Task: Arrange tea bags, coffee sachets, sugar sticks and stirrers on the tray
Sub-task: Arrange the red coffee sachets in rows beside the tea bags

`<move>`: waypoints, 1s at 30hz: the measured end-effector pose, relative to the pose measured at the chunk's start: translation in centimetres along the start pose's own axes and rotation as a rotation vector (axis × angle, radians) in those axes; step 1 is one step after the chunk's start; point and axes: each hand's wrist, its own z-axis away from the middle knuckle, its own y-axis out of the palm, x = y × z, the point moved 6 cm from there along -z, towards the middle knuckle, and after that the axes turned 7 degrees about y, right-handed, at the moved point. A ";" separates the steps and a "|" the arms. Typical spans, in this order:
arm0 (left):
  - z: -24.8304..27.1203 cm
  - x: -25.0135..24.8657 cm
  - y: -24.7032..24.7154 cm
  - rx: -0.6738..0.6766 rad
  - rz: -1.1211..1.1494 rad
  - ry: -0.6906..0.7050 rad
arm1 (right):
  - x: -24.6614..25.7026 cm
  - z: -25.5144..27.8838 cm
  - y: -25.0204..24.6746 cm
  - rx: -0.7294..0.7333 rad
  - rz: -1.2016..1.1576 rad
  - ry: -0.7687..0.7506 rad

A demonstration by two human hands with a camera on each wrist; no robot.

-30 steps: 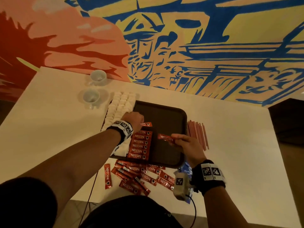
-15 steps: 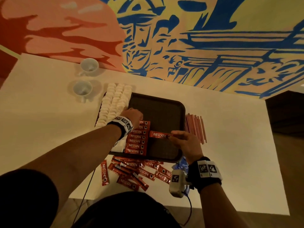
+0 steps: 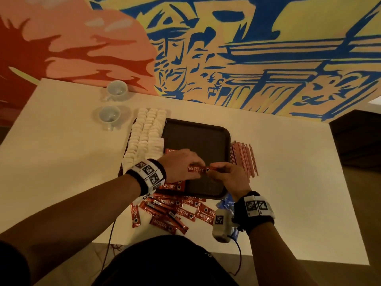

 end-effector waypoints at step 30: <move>-2.8 10.6 -0.5 -0.034 -0.331 -0.374 | -11.5 0.8 4.0 0.134 1.200 0.016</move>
